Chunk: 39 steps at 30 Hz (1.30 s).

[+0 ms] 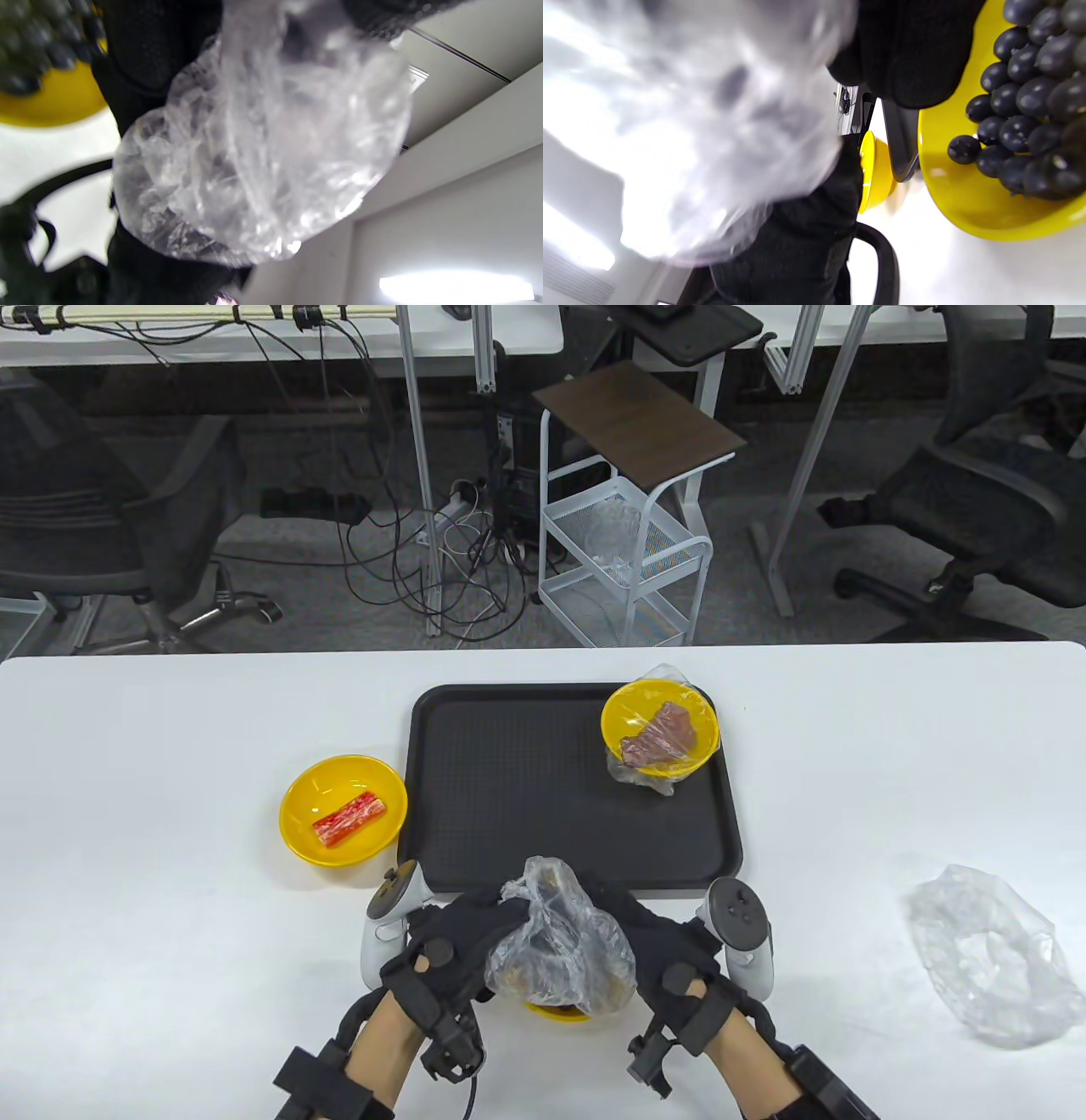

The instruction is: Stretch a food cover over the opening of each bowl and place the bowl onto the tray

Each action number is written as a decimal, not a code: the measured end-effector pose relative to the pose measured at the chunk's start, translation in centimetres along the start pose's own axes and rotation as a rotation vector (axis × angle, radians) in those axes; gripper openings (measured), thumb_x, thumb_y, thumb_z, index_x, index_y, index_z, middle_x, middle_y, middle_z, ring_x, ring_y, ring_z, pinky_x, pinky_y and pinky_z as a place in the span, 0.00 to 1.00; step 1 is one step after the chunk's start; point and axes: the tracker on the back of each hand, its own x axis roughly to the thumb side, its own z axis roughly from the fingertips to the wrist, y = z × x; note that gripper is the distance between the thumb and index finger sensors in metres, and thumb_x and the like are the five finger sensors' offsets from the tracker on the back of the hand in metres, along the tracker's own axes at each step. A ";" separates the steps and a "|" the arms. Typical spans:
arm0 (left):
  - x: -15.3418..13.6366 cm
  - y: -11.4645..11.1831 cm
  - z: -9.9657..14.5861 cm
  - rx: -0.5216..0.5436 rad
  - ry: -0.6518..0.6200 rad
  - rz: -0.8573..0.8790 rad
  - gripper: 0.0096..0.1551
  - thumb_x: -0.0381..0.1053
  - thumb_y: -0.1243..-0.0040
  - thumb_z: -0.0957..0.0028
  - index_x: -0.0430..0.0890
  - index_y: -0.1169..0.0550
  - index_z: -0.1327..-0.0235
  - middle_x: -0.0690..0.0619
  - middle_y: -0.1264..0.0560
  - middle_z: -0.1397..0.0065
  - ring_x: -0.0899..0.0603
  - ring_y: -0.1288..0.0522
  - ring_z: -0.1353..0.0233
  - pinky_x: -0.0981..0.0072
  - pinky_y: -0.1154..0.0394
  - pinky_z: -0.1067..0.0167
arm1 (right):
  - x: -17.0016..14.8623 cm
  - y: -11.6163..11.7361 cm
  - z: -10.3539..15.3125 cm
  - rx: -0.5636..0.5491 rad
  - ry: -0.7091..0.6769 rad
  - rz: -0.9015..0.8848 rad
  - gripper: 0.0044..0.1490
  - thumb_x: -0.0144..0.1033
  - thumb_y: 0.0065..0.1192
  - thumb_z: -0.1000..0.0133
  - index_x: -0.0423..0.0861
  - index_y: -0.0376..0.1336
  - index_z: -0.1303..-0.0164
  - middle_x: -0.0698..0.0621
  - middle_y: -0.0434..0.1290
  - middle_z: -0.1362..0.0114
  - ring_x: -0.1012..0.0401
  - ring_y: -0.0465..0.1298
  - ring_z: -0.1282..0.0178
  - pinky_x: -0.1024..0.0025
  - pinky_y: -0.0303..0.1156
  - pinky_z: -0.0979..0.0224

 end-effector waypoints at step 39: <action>0.5 1.6 6.0 0.345 0.434 -0.812 0.25 0.56 0.36 0.48 0.46 0.18 0.42 0.55 0.11 0.59 0.43 0.11 0.57 0.50 0.15 0.53 | 1.6 -2.9 5.3 -0.318 0.210 0.909 0.30 0.41 0.66 0.49 0.37 0.72 0.44 0.51 0.84 0.60 0.58 0.88 0.70 0.68 0.84 0.70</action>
